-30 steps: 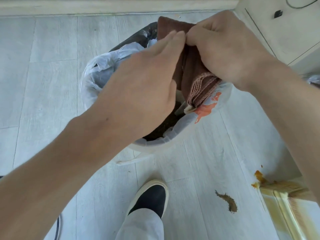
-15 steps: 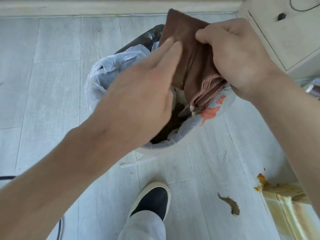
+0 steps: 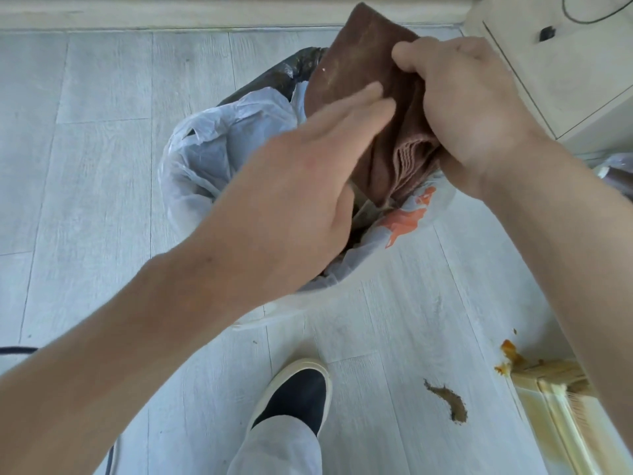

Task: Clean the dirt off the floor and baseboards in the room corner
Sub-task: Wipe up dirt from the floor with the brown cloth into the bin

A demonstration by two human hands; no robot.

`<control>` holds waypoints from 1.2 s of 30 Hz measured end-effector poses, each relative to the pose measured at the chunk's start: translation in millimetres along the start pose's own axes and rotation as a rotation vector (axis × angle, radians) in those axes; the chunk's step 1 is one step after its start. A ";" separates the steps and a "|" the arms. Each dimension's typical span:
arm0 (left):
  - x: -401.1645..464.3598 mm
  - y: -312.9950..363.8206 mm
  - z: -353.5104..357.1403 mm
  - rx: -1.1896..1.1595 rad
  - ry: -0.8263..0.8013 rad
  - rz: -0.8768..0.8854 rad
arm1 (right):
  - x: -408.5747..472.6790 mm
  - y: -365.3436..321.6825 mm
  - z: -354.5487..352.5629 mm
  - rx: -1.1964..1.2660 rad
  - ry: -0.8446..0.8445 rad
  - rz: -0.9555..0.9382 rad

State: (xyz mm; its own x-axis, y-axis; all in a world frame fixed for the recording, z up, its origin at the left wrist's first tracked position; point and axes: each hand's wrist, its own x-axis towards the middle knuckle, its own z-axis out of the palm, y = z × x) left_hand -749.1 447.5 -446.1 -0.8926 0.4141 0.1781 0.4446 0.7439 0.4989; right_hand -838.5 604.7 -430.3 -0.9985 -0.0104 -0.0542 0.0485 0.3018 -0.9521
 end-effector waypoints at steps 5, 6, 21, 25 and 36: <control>-4.2 -18.0 1.7 -0.066 0.142 -0.038 | -13.4 -3.5 -11.1 0.050 -0.022 0.050; -3.5 -19.1 -4.1 -0.082 0.264 -0.026 | -19.0 -6.9 -12.0 0.025 -0.036 0.044; 9.5 -27.1 -8.0 0.241 -0.080 -0.282 | -21.0 -5.2 -8.6 -0.336 0.055 -0.139; 11.5 -7.9 -18.3 0.129 0.114 -0.041 | -27.1 -3.4 -5.7 -0.268 0.029 -0.144; 19.4 -21.1 -3.8 -0.739 0.189 -0.532 | -41.2 3.0 -19.3 0.404 0.164 0.126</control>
State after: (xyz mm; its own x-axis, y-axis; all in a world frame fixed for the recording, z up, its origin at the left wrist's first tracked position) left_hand -776.1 437.9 -449.9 -0.9916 -0.0264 -0.1266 -0.1291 0.2617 0.9565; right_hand -797.7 624.4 -425.2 -0.9734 0.1638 -0.1600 0.1439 -0.1059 -0.9839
